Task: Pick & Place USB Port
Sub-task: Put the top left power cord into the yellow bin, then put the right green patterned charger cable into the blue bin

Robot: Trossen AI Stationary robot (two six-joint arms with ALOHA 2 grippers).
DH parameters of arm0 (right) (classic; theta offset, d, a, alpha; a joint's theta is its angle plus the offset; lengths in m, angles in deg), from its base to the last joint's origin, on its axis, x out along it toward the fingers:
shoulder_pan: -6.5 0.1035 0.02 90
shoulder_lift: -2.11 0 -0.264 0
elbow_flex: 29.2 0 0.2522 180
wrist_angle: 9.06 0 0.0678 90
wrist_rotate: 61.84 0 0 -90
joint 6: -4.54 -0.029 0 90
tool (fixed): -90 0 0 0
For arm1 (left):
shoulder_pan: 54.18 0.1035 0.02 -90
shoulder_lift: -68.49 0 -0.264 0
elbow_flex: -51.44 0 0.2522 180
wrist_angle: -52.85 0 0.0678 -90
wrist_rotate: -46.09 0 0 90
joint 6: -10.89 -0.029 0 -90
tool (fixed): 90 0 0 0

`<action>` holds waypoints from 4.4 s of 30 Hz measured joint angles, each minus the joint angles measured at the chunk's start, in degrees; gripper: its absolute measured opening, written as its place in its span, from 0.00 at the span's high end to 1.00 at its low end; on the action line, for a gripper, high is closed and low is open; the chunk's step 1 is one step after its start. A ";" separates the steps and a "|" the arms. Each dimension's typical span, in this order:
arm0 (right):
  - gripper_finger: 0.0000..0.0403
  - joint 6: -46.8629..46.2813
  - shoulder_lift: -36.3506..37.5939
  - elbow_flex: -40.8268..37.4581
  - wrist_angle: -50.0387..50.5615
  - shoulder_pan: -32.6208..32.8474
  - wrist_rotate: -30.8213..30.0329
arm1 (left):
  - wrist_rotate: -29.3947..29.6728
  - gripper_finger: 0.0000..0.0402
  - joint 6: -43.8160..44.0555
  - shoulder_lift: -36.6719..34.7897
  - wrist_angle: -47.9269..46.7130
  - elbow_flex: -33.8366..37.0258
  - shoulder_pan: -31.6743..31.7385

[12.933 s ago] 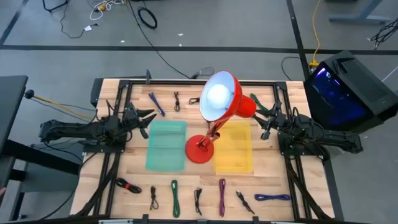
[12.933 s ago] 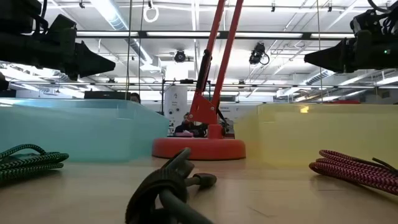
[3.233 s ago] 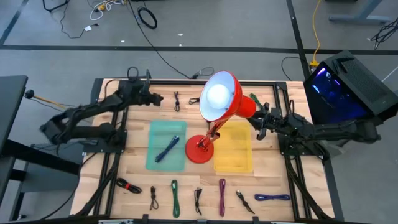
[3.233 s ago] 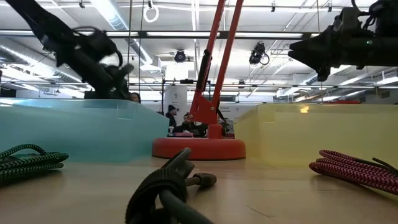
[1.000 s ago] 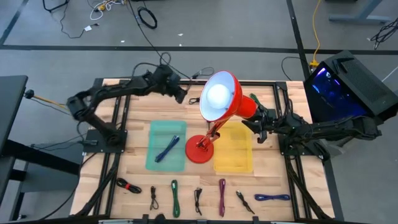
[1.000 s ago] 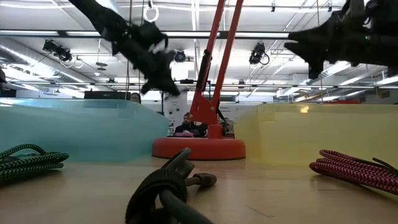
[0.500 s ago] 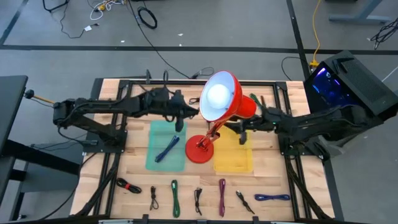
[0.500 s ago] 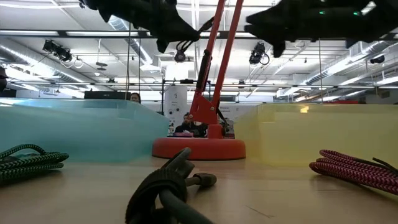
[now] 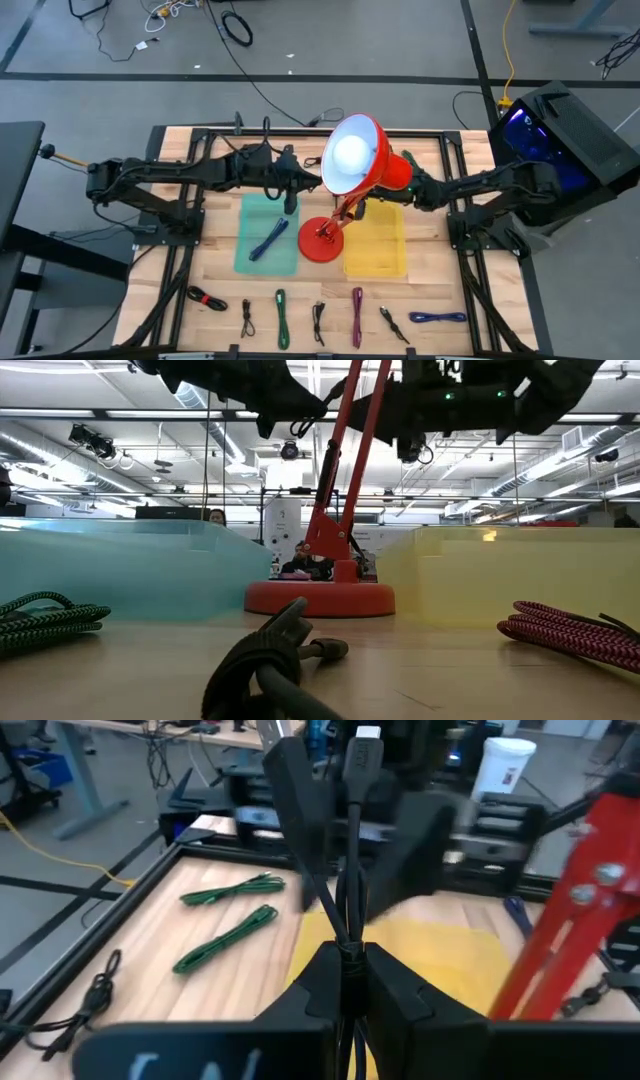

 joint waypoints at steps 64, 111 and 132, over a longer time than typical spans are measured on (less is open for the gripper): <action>1.00 -10.73 17.87 3.56 50.54 1.16 -4.28 | 12.41 0.72 0.36 -10.35 -22.34 -0.04 5.56; 0.60 -32.93 23.86 3.49 87.51 9.38 -40.13 | 16.83 0.72 1.68 -12.04 -30.31 -0.04 6.18; 0.59 -6.49 13.58 3.49 87.60 -32.37 -20.14 | 16.79 0.72 2.38 -11.98 -30.11 -0.04 6.12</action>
